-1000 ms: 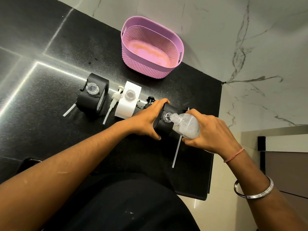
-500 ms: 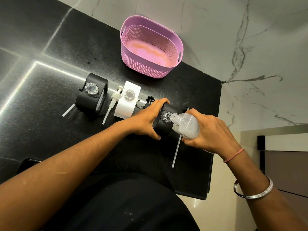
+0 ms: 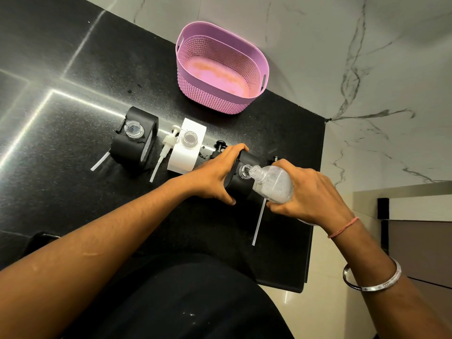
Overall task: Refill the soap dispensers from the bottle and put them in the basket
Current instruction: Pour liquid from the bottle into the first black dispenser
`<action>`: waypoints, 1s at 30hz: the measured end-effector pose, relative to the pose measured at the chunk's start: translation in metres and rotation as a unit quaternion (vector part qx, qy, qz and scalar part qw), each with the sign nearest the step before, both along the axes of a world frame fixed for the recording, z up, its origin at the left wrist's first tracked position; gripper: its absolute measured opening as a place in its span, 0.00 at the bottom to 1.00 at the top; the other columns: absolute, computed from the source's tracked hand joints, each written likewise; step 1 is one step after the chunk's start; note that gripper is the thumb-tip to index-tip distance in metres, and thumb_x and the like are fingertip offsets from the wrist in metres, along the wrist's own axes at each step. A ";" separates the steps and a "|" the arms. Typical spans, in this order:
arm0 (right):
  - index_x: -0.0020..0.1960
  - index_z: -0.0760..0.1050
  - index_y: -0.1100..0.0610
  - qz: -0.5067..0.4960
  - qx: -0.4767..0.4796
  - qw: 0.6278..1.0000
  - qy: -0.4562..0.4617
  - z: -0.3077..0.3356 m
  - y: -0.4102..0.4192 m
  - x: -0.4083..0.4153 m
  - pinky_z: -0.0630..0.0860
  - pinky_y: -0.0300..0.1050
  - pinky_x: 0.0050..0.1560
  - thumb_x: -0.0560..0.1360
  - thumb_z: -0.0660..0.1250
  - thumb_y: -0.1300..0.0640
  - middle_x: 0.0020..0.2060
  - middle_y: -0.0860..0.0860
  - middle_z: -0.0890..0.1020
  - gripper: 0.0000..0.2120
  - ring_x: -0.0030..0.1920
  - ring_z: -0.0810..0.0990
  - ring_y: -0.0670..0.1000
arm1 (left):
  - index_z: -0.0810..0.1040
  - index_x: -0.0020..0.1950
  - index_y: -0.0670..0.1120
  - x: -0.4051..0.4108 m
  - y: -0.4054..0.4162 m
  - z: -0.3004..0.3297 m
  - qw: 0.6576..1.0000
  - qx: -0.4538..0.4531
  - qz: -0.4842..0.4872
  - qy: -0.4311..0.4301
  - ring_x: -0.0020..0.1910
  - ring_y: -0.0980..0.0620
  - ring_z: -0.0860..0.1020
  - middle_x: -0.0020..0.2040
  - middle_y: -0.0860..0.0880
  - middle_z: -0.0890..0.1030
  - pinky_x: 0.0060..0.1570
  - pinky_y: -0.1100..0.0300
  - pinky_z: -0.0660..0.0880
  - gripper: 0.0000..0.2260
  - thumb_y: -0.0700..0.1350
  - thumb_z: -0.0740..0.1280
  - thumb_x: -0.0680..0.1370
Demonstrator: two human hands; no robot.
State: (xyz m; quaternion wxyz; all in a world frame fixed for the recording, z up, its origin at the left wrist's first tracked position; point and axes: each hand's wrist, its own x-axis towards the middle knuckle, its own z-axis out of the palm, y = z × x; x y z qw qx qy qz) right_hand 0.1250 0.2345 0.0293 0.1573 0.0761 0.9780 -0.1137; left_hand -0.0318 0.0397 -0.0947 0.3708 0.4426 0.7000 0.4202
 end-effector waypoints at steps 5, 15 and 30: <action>0.66 0.63 0.41 0.002 0.011 1.000 0.003 0.000 0.000 -0.001 0.84 0.56 0.45 0.63 0.67 0.28 0.50 0.46 0.81 0.37 0.46 0.82 0.53 | 0.54 0.79 0.57 0.001 0.000 0.000 1.000 -0.003 0.003 -0.004 0.64 0.49 0.76 0.69 0.54 0.67 0.65 0.45 0.78 0.56 0.43 0.86 0.63; 0.66 0.63 0.41 0.003 0.007 1.000 0.002 0.001 0.000 -0.001 0.84 0.55 0.45 0.63 0.69 0.29 0.49 0.45 0.80 0.36 0.46 0.83 0.54 | 0.51 0.83 0.55 0.001 0.000 0.002 1.000 -0.021 0.007 -0.010 0.69 0.47 0.74 0.74 0.51 0.66 0.70 0.45 0.76 0.60 0.44 0.87 0.63; 0.68 0.65 0.42 0.000 0.003 1.000 -0.006 -0.001 0.003 0.000 0.84 0.51 0.45 0.64 0.74 0.31 0.51 0.44 0.80 0.38 0.47 0.83 0.52 | 0.53 0.81 0.54 0.000 0.000 0.003 1.000 -0.015 0.003 -0.005 0.67 0.48 0.75 0.70 0.52 0.67 0.67 0.44 0.77 0.57 0.43 0.87 0.63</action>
